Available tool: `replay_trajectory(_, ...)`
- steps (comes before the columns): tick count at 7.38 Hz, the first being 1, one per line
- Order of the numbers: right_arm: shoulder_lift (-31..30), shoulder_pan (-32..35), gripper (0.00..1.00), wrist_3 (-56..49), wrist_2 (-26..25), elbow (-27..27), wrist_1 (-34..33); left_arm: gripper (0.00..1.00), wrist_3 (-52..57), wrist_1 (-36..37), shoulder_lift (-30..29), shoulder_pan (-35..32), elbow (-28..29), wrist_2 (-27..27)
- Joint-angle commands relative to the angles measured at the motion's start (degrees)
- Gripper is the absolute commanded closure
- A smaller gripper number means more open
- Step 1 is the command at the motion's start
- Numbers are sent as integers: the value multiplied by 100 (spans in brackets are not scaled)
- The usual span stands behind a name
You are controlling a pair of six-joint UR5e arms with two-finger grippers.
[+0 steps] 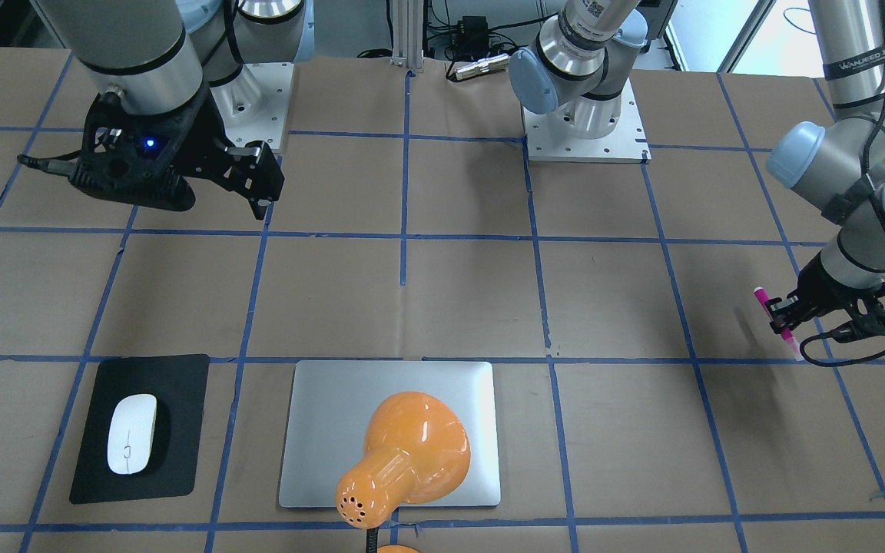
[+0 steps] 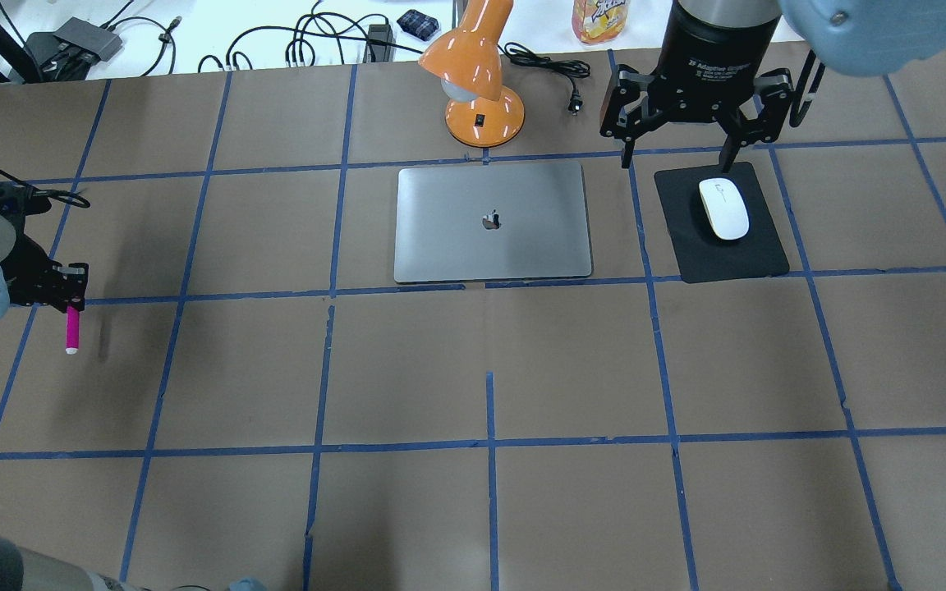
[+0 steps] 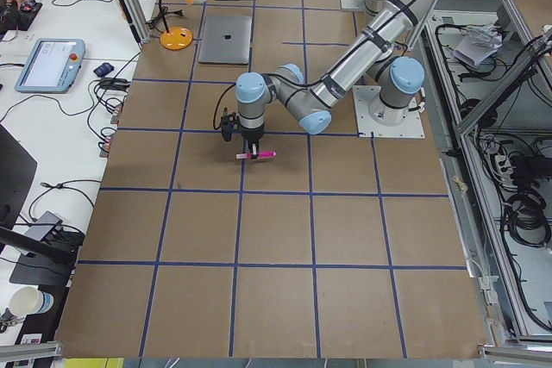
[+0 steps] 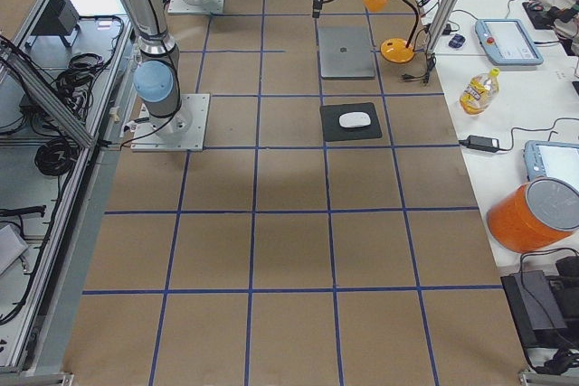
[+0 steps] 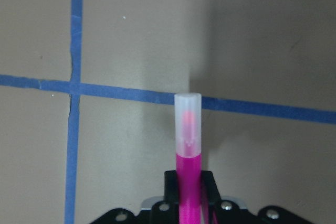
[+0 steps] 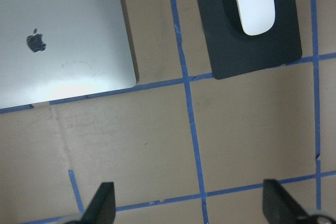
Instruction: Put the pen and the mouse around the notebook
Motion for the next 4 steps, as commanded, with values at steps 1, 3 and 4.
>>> replay_trajectory(1, -131, 72, 0, -36, 21, 113, -242, 100, -1839, -24, 136, -747, 9, -126)
replay_trajectory(3, -210, -121, 0, -335, 66, 123, -394, 100, -3177, -33, 198, -1538, -61, -135)
replay_trajectory(4, -237, -165, 0, -336, 83, 123, -411, 100, -4028, -33, 207, -1925, -139, -204)
